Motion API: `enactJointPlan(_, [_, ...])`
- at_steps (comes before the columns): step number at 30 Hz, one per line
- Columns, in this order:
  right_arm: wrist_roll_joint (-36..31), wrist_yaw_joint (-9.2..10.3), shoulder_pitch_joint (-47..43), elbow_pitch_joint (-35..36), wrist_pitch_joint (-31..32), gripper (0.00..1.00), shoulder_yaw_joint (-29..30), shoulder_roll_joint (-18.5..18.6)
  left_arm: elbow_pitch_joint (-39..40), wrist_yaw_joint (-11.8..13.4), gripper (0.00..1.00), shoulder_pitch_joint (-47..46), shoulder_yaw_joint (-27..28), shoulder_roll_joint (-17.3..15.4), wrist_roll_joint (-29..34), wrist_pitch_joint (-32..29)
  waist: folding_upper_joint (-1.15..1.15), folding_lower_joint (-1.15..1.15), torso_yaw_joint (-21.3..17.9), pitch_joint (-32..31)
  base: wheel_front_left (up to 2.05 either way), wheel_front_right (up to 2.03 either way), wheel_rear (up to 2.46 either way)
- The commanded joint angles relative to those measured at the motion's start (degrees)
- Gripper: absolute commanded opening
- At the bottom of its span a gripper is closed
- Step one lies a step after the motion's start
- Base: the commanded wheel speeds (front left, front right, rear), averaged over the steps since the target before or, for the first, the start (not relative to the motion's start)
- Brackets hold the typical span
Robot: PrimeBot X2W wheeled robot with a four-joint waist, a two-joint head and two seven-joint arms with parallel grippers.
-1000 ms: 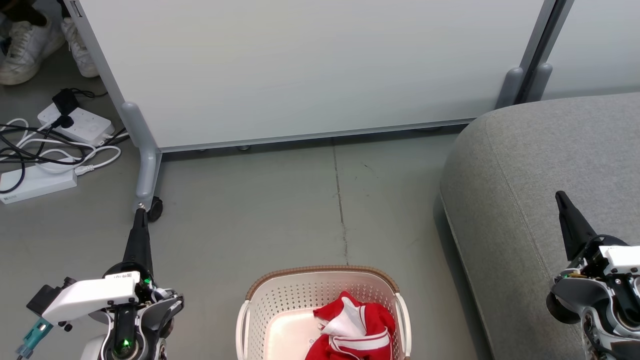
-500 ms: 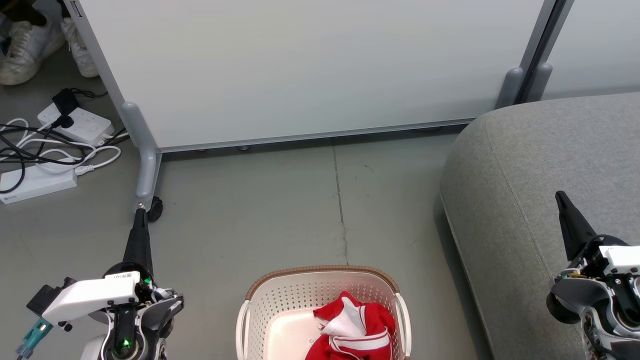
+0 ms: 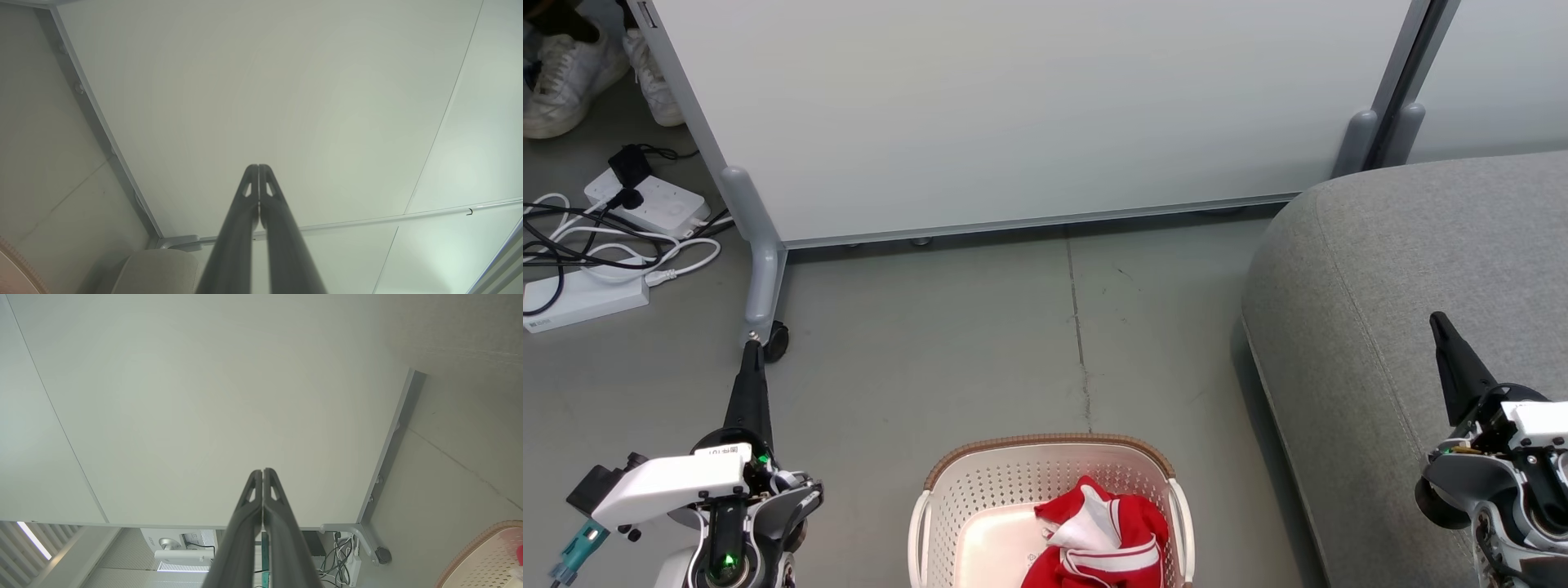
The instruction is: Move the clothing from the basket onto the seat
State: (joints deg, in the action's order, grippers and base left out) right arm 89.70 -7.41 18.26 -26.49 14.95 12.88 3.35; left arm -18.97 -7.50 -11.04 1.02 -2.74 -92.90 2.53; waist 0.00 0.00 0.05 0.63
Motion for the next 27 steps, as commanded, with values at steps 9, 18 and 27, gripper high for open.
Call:
enactJointPlan(9, [0.0,-0.16,0.48,0.0,0.2,0.0,0.23,0.13,0.07,-0.17,0.0,-0.93,0.11,-0.17,-0.14,0.01,0.0,0.0,0.0,0.0,0.0,0.0,0.0])
enactJointPlan(18, [-0.48,0.0,-1.56,1.14,-2.32,1.0,-1.69,-0.3,-0.12,0.03,1.0,0.32,-0.6,0.13,0.3,0.66,0.0,0.0,-0.01,-0.02,0.0,0.0,0.0])
enactJointPlan(27, [-4.83,-0.02,-2.36,3.09,-5.99,1.0,-4.07,0.32,0.66,0.02,1.0,-0.27,-2.21,-1.14,4.78,2.45,0.0,0.0,0.0,-0.08,0.0,0.0,0.0])
